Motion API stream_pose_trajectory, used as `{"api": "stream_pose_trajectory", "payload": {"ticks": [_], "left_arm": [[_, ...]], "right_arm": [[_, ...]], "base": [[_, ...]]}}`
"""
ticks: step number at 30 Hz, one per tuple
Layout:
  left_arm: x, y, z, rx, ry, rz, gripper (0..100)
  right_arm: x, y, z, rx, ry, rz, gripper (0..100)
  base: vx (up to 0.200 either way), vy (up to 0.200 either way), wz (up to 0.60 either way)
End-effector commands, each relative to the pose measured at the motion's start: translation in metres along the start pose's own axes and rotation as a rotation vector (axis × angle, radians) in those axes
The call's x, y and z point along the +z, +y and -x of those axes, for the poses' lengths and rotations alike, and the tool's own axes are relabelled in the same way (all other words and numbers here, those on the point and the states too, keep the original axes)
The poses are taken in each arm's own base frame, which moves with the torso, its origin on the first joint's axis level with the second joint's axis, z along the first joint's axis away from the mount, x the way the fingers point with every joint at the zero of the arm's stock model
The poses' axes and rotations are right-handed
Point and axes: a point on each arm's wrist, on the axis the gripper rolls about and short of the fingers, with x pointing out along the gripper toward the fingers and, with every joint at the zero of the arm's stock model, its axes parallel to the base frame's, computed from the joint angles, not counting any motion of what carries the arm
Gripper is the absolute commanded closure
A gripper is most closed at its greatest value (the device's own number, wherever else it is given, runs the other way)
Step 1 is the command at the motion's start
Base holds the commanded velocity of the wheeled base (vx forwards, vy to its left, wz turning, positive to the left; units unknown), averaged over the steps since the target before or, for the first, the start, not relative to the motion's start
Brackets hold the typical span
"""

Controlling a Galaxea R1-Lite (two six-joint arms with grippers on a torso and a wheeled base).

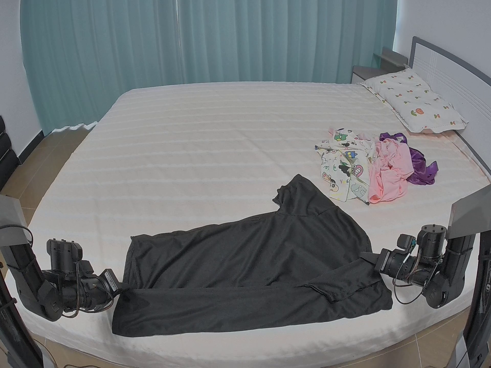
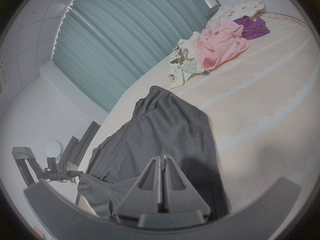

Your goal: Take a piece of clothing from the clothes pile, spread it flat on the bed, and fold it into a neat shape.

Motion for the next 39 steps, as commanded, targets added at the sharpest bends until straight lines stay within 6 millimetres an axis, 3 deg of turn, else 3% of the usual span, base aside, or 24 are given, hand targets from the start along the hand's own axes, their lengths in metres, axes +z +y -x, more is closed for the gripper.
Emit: {"api": "stream_pose_trajectory", "payload": {"ticks": [1, 7, 17, 18, 30, 34, 39], "left_arm": [[-0.003, -0.003, 0.009, -0.013, -0.01, -0.01, 100], [-0.018, -0.011, 0.021, -0.036, 0.023, -0.048, 100], [-0.025, -0.009, 0.047, -0.033, -0.035, -0.064, 100], [-0.024, -0.008, 0.05, -0.03, -0.049, -0.06, 100], [-0.023, -0.005, 0.051, -0.024, -0.058, -0.042, 100], [-0.022, -0.006, 0.051, -0.027, -0.061, -0.042, 100], [-0.021, -0.006, 0.05, -0.03, -0.064, -0.038, 100]], "right_arm": [[-0.003, 0.006, 0.0, 0.012, 0.005, 0.011, 100], [-0.006, 0.003, 0.004, -0.024, 0.012, 0.001, 100], [-0.011, 0.003, 0.006, -0.029, 0.032, -0.001, 100], [-0.011, 0.003, 0.006, -0.027, 0.035, -0.002, 0], [0.011, 0.009, 0.021, -0.011, -0.056, 0.002, 0], [0.009, 0.009, 0.018, 0.001, -0.04, 0.001, 0], [-0.001, 0.007, -0.002, 0.037, 0.019, 0.004, 0]], "base": [[0.0, 0.0, 0.0], [0.0, 0.0, 0.0], [0.0, 0.0, 0.0], [0.0, 0.0, 0.0], [0.0, 0.0, 0.0], [0.0, 0.0, 0.0], [0.0, 0.0, 0.0]]}}
